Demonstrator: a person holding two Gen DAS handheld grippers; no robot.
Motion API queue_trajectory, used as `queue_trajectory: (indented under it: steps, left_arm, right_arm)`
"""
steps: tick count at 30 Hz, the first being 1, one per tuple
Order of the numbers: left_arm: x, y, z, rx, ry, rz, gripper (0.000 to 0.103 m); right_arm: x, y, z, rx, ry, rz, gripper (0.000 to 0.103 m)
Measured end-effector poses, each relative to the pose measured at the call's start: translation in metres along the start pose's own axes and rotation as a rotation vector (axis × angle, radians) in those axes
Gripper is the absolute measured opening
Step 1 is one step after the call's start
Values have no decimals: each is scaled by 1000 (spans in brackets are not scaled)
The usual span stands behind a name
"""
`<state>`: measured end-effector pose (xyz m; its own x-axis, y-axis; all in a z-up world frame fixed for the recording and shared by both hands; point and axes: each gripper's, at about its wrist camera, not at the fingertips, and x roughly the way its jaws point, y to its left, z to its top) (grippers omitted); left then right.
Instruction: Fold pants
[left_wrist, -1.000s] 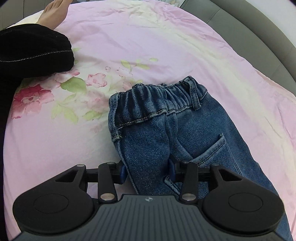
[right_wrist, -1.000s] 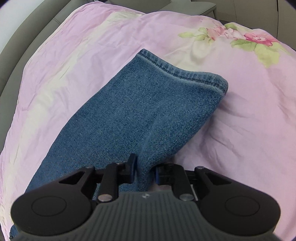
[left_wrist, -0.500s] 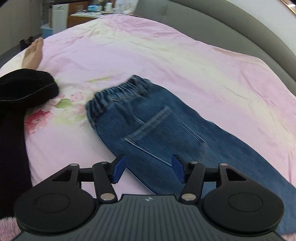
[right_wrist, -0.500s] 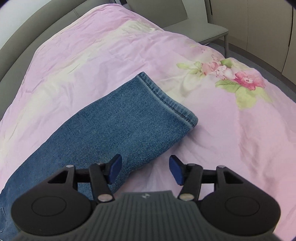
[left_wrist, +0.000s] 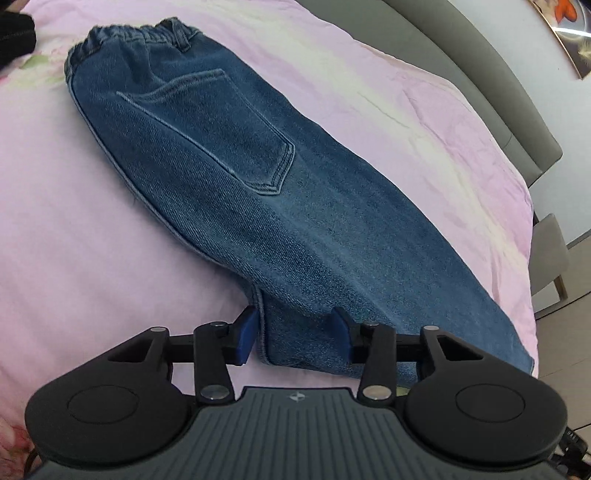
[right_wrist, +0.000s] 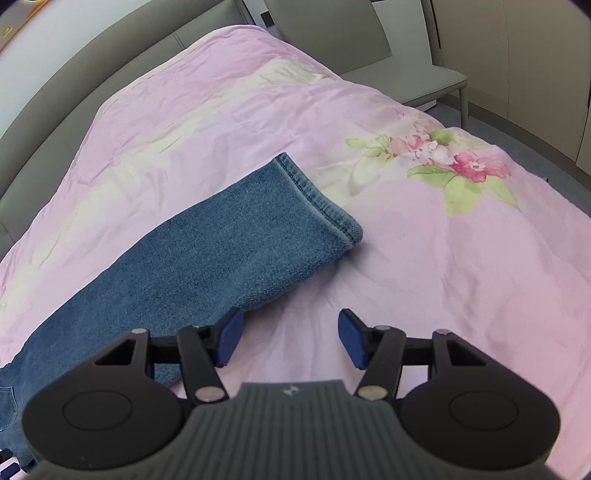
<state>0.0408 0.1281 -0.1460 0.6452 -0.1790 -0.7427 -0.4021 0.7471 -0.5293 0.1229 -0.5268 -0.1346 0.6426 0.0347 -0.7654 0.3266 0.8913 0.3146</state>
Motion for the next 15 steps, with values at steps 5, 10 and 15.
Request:
queue_trajectory:
  steps: [5,10,15]
  left_arm:
    - [14,-7,3,2,22,85,19]
    - [19,-17,4,43,64,196,10]
    - [20,-27,11,80,107,248,11]
  right_arm:
    - [1,-8,16,-48,-10,-21,50]
    - [14,-5,52,-117,-30,-42,47]
    - [46,8,86,-206,-9,-13,47]
